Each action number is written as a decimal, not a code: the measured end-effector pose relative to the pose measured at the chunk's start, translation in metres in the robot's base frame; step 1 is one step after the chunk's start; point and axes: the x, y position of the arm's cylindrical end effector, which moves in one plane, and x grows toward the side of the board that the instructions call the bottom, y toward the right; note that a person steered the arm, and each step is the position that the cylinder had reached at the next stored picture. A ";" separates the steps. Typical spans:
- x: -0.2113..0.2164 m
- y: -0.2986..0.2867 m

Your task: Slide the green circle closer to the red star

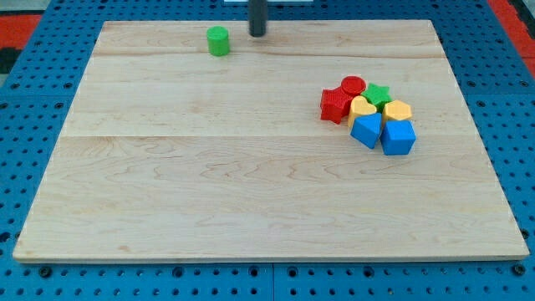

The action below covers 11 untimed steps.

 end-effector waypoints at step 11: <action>0.143 0.078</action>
